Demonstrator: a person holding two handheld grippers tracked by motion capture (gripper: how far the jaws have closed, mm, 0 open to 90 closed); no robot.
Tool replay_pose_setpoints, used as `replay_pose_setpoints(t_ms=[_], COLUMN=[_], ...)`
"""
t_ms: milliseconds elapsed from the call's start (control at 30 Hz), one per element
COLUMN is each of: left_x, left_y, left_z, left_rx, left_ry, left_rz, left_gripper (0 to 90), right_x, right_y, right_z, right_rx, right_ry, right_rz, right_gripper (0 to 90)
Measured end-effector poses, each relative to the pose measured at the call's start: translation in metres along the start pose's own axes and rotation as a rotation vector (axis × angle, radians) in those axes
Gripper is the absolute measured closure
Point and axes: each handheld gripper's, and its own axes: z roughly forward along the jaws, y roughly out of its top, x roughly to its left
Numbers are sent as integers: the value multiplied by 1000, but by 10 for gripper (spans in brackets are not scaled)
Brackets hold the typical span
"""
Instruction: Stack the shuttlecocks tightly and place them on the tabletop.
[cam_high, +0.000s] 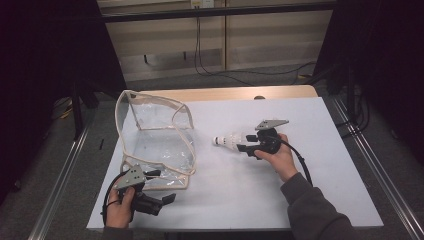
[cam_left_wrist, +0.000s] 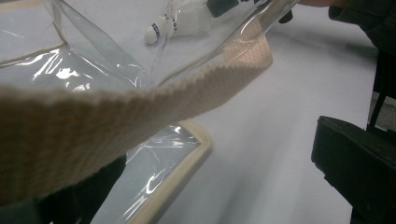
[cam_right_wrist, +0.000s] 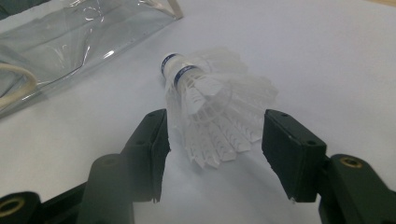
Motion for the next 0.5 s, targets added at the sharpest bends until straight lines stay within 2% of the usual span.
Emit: replay_pose_setpoints(t_ms=[233, 500], left_x=[0, 0], left_y=[0, 0], left_z=[-1, 0], left_rx=[0, 2], left_ry=[-1, 1], left_rz=[3, 5], left_gripper=[30, 30], right_x=[-2, -7], right_y=[3, 5], right_z=[-9, -16], right_rx=[-14, -21], right_ry=[-18, -39], right_rz=[-11, 24], right_gripper=[349, 227])
